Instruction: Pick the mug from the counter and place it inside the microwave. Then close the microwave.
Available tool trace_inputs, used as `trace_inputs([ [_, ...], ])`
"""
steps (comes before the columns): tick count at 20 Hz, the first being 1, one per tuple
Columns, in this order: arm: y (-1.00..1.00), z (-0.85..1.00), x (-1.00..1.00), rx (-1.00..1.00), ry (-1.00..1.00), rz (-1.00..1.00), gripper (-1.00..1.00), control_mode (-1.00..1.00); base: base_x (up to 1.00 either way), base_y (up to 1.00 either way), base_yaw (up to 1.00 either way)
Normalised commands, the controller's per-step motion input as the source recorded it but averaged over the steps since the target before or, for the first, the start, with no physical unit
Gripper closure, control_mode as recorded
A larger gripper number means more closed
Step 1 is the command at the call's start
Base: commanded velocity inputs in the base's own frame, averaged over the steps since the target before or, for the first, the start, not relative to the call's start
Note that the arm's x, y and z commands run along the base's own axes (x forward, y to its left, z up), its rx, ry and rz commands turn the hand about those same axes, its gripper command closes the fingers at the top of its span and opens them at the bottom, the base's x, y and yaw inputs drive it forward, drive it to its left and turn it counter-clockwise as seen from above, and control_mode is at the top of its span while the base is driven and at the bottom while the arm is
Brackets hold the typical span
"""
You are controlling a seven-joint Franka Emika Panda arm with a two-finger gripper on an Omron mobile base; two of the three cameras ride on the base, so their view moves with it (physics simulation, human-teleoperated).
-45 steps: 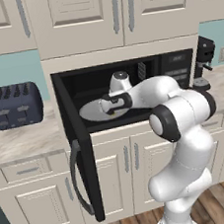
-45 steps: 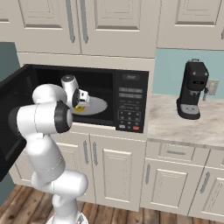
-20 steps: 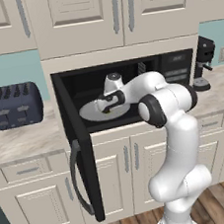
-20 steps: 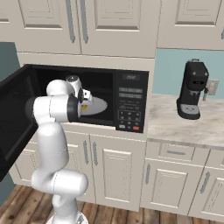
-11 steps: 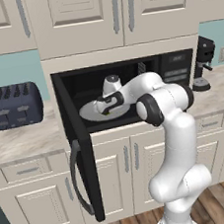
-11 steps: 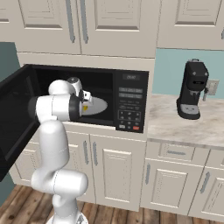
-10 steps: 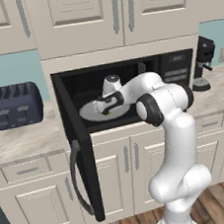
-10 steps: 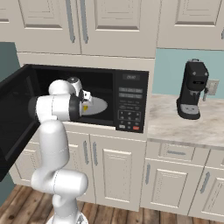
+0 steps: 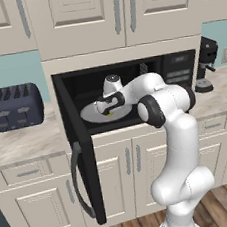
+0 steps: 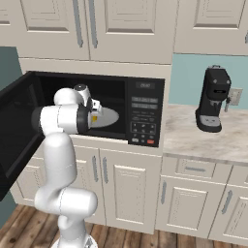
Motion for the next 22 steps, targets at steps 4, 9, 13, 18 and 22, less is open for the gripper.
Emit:
trace_inputs([
  [4,0.0,0.0,0.0,0.0,0.0,0.0,-1.0,-1.0,0.0,0.0,0.0],
  [9,0.0,0.0,0.0,0.0,0.0,0.0,-1.0,-1.0,0.0,0.0,0.0],
  [13,-0.01,0.0,-0.2,0.0,-0.01,0.0,-1.0,-1.0,0.0,0.0,0.0],
  [18,-0.05,0.09,-0.59,0.02,-0.04,0.0,-1.0,-1.0,0.0,0.0,0.0],
  [22,-0.09,0.15,-0.57,0.02,-0.02,0.0,-1.0,-1.0,0.0,0.0,0.0],
])
